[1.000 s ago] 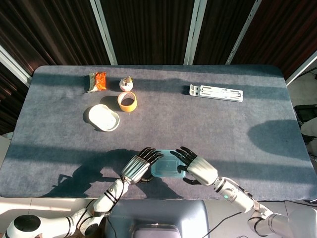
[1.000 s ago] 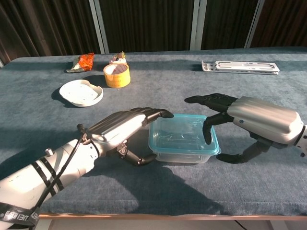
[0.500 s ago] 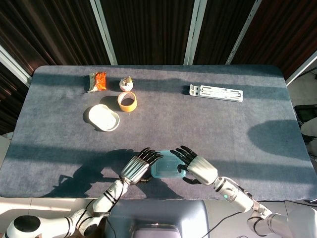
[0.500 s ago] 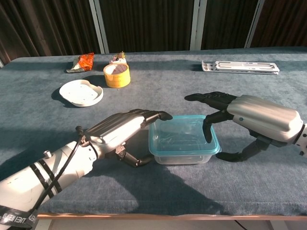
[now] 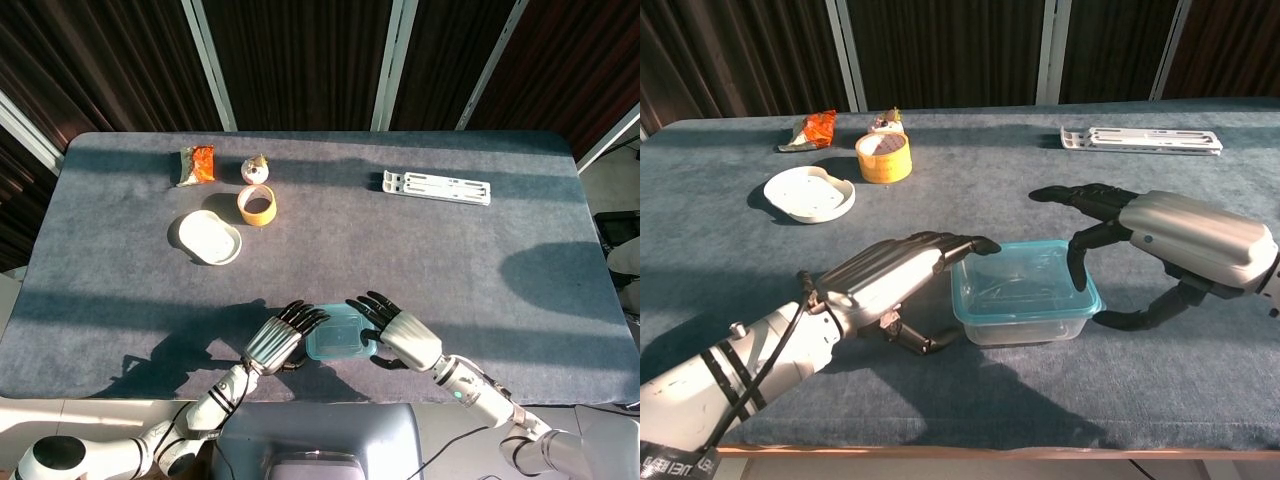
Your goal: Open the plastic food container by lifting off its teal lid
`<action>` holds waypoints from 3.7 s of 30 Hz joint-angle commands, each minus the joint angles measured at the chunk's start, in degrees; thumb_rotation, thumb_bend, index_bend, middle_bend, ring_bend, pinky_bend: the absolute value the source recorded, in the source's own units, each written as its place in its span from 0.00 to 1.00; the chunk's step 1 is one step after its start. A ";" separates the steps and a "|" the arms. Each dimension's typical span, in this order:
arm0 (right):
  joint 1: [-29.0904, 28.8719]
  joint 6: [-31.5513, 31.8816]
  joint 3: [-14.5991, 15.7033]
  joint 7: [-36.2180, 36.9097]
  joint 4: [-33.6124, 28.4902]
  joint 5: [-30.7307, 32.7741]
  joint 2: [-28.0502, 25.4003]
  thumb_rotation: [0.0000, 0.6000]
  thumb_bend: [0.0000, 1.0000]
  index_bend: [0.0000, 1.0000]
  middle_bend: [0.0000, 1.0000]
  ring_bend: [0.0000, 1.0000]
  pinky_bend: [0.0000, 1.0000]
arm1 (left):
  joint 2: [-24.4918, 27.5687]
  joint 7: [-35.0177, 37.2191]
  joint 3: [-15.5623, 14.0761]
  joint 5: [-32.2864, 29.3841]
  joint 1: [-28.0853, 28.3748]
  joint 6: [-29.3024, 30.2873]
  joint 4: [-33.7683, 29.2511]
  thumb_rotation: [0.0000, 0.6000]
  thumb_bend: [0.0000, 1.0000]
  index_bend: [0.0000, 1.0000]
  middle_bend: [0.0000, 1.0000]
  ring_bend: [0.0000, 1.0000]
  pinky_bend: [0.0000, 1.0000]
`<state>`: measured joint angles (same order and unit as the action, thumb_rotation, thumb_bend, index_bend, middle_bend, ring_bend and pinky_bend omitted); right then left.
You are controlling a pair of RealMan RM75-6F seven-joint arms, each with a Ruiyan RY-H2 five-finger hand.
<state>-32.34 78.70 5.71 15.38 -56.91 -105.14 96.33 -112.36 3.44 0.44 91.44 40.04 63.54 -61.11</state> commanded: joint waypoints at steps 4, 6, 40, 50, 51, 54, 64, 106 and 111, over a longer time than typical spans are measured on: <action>-0.03 0.29 -0.05 0.20 -0.16 0.20 -0.16 1.00 0.40 0.65 0.05 0.00 0.00 | -0.16 0.63 -0.44 0.50 -0.12 0.18 0.45 1.00 0.34 0.10 0.24 0.19 0.12; -0.06 0.31 -0.09 0.24 -0.24 0.29 -0.21 1.00 0.40 0.65 0.05 0.00 0.00 | -0.22 0.90 -0.62 0.66 -0.19 0.26 0.65 1.00 0.34 0.10 0.25 0.19 0.13; -0.35 0.76 -0.65 -0.99 -2.75 0.96 -1.43 1.00 0.40 0.65 0.05 0.00 0.00 | -1.35 0.91 -2.82 3.35 -0.67 1.05 4.32 1.00 0.34 0.09 0.33 0.27 0.19; -0.42 0.92 -0.86 -1.25 -3.83 1.07 -2.16 1.00 0.40 0.65 0.05 0.00 0.00 | -2.06 0.53 -3.43 4.34 -0.77 1.70 5.67 1.00 0.34 0.09 0.33 0.28 0.20; -0.42 0.95 -0.89 -1.25 -3.88 1.08 -2.19 1.00 0.40 0.65 0.05 0.00 0.00 | -2.11 0.53 -3.46 4.42 -0.77 1.76 5.78 1.00 0.34 0.09 0.33 0.28 0.20; -0.43 0.98 -0.98 -1.27 -4.01 1.15 -2.24 1.00 0.40 0.65 0.05 0.00 0.00 | -2.32 0.55 -3.58 4.64 -0.84 2.01 6.16 1.00 0.34 0.09 0.33 0.28 0.20; -1.04 -0.81 -0.78 -1.56 -3.02 1.22 -0.60 1.00 0.41 0.65 0.05 0.00 0.00 | -2.42 2.02 -3.66 6.02 -1.02 4.66 6.20 1.00 0.34 0.09 0.31 0.27 0.18; -2.91 1.81 -11.13 -8.49 10.58 8.86 1.17 1.00 0.63 0.77 0.13 0.00 0.00 | 9.32 8.32 -1.14 7.48 -2.97 17.44 1.89 1.00 0.34 0.00 0.00 0.00 0.00; -3.53 -2.54 -10.81 -5.75 15.60 10.91 3.26 1.00 0.63 0.71 0.13 0.00 0.00 | 10.29 8.27 -1.52 6.65 -4.22 17.31 2.17 1.00 0.33 0.00 0.00 0.00 0.00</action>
<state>-35.42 77.65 -5.10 8.45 -42.92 -95.32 98.54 -102.15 11.66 -1.06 98.18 35.89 80.90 -59.01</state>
